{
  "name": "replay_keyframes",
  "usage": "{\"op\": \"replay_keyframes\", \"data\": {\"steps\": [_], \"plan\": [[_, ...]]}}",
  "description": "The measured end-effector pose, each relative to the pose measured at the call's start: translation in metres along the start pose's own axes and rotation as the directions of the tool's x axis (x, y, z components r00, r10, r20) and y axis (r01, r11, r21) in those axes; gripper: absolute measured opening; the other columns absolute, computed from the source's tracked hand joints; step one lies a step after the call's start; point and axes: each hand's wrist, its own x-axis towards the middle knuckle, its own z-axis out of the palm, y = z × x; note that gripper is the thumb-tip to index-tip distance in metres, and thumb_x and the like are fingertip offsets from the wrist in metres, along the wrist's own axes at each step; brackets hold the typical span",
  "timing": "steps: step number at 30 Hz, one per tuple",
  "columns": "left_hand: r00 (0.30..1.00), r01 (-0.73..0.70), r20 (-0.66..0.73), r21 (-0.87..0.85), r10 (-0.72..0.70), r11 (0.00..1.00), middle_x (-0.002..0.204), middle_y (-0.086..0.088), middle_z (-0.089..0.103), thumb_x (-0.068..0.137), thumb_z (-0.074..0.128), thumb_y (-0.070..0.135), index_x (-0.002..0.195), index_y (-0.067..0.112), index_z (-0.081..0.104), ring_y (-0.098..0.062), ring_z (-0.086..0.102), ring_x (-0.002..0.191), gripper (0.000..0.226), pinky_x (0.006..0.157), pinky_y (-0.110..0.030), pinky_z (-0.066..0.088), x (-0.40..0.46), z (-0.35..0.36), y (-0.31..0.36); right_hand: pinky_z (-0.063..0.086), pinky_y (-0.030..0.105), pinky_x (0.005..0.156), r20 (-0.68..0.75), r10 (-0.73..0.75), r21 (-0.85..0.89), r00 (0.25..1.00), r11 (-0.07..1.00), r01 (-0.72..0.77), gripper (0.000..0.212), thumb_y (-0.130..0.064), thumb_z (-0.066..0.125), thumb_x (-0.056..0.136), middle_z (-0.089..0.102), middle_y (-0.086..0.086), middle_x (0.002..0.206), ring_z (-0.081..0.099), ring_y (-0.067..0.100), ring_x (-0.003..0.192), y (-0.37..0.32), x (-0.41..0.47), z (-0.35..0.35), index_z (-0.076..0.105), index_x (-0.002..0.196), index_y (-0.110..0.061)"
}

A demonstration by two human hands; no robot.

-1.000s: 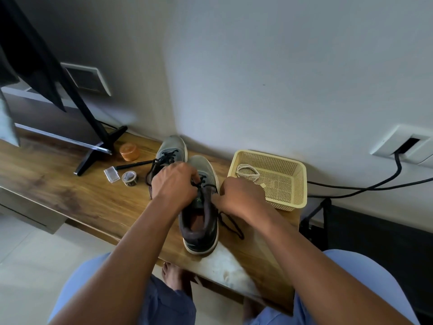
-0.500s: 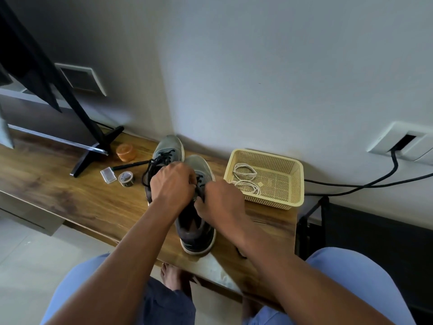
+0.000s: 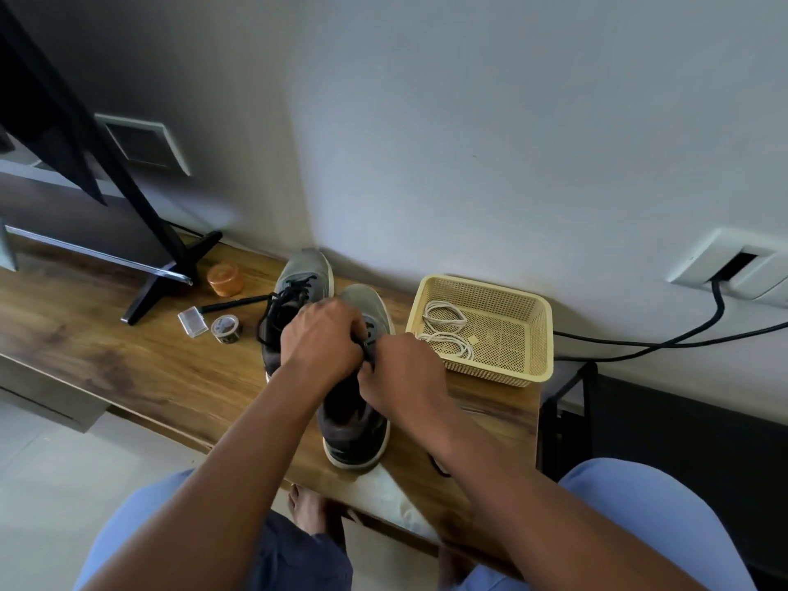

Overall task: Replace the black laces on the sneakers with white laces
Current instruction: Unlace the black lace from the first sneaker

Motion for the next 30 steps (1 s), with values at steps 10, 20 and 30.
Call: {"op": "replay_keyframes", "data": {"steps": [10, 20, 30], "plan": [[0.995, 0.024, -0.098, 0.006, -0.023, 1.0, 0.097, 0.001, 0.069, 0.082, 0.074, 0.017, 0.082, 0.025, 0.075, -0.029, 0.067, 0.09, 0.009, 0.07, -0.033, 0.051, 0.0, 0.011, -0.008, 0.039, 0.034, 0.057, -0.002, -0.025, -0.032, 1.0, 0.999, 0.025, 0.015, -0.027, 0.064, 0.088, 0.067, 0.014, 0.087, 0.068, 0.04, 0.082, -0.004, 0.001, 0.001, 0.068, 0.087, -0.012], [0.962, 0.181, -0.19, -0.088, -0.195, 0.979, 0.088, -0.002, 0.071, 0.081, 0.072, 0.016, 0.08, 0.026, 0.07, -0.031, 0.066, 0.084, 0.01, 0.07, -0.033, 0.046, 0.011, -0.016, -0.031, 0.039, 0.034, 0.058, 0.017, 0.004, -0.045, 1.0, 0.999, -0.004, 0.009, -0.023, 0.066, 0.085, 0.066, 0.011, 0.085, 0.067, 0.038, 0.08, -0.004, 0.002, 0.002, 0.068, 0.083, -0.014], [0.999, -0.017, 0.051, 0.084, 0.013, 0.996, 0.103, 0.011, 0.074, 0.08, 0.075, 0.031, 0.098, 0.042, 0.075, -0.019, 0.07, 0.096, 0.021, 0.075, -0.032, 0.053, 0.004, -0.007, -0.008, 0.038, 0.034, 0.06, -0.008, -0.019, -0.038, 1.0, 0.999, 0.019, 0.012, -0.024, 0.063, 0.088, 0.068, 0.013, 0.09, 0.067, 0.039, 0.085, -0.002, 0.003, 0.002, 0.07, 0.088, -0.014]]}}
